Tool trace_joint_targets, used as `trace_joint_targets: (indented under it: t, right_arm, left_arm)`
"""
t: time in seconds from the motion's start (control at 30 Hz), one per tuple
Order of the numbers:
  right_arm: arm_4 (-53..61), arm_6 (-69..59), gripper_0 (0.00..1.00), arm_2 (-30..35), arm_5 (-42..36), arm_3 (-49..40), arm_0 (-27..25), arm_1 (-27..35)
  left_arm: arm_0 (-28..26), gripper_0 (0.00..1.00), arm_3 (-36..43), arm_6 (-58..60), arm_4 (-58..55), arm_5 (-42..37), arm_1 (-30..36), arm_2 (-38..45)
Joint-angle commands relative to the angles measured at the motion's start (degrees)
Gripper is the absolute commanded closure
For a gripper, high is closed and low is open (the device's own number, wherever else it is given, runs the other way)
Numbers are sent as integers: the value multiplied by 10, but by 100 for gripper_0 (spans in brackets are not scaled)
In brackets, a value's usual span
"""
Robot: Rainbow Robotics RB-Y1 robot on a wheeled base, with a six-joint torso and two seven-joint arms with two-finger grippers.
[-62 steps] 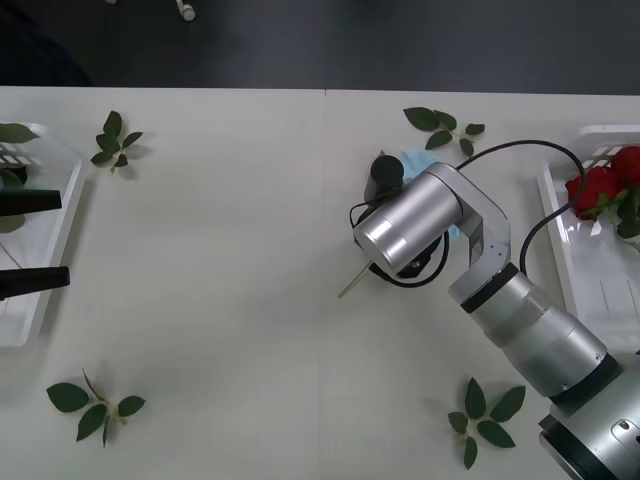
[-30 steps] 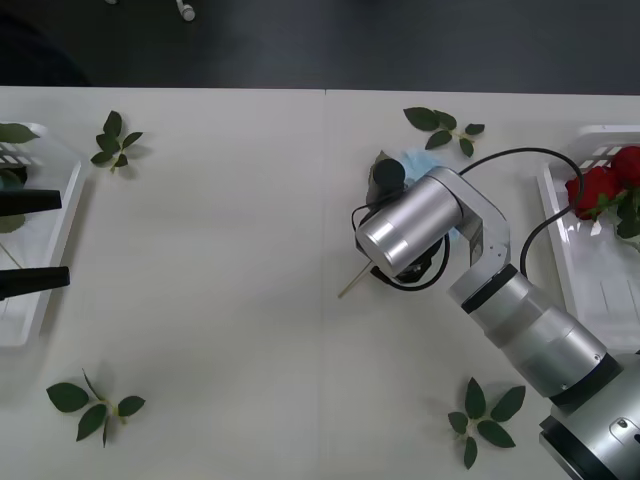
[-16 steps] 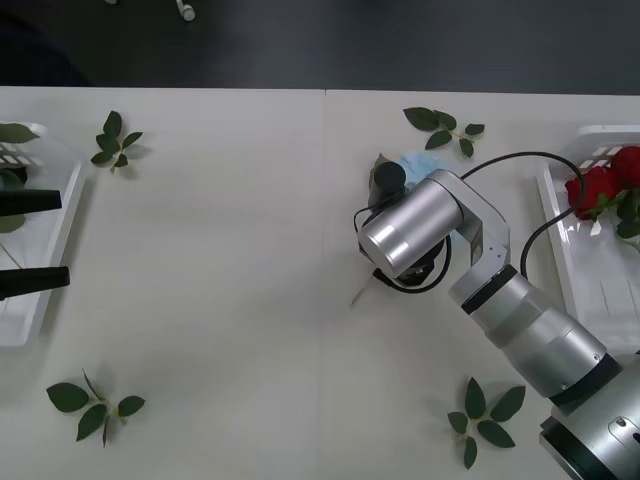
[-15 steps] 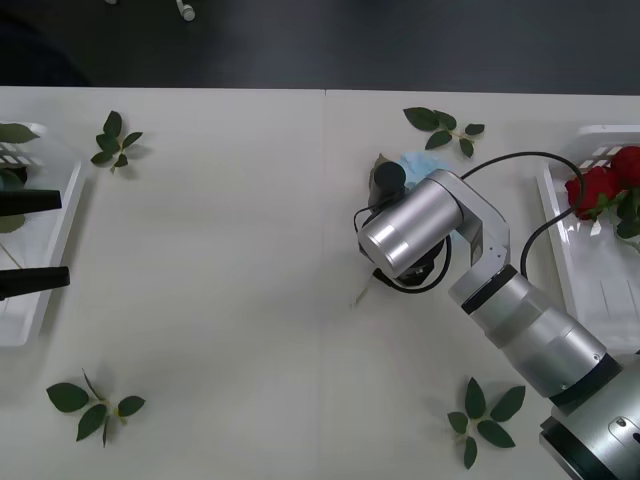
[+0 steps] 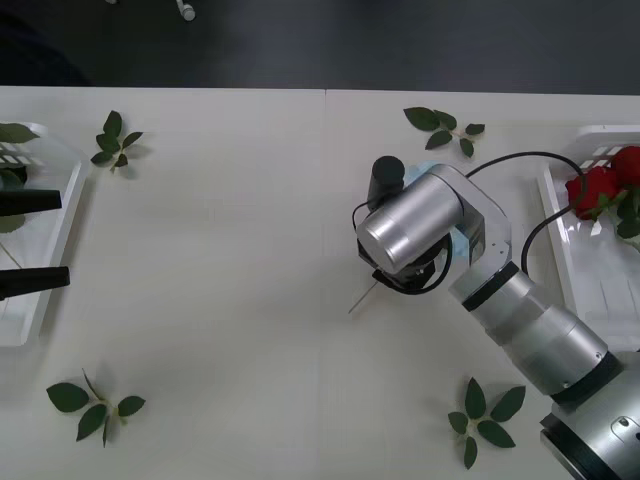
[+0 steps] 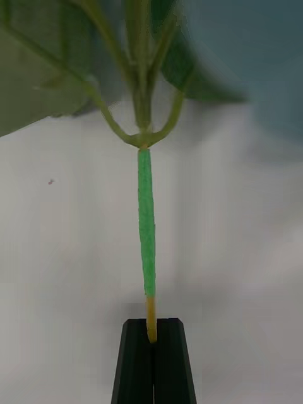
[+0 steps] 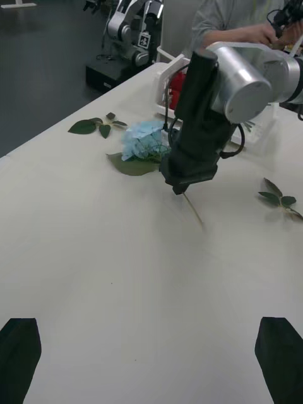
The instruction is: Put the red flowers into the right box and the blue flowers into the left box
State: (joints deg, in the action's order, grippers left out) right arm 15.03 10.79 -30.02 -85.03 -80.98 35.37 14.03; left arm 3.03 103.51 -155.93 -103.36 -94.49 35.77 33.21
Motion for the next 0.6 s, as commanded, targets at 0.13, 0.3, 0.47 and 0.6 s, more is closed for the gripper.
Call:
trace_joint_targets:
  t: [0.13, 0.3, 0.47, 0.6]
  right_arm:
    - [93, 27, 100, 41, -35, -216, -6, 93]
    - [129, 78, 100, 61, -31, -310, -39, 152]
    - [130, 192, 100, 63, -23, -392, -74, 210]
    - [115, 291, 100, 63, 22, -440, -112, 253]
  left_arm:
    - [10, 0, 17, 9, -9, -2, 11, -8]
    - [10, 0, 17, 9, -9, -2, 11, -8]
    - [10, 0, 17, 9, -9, -2, 11, -8]
    - [10, 0, 17, 9, -9, -2, 11, -8]
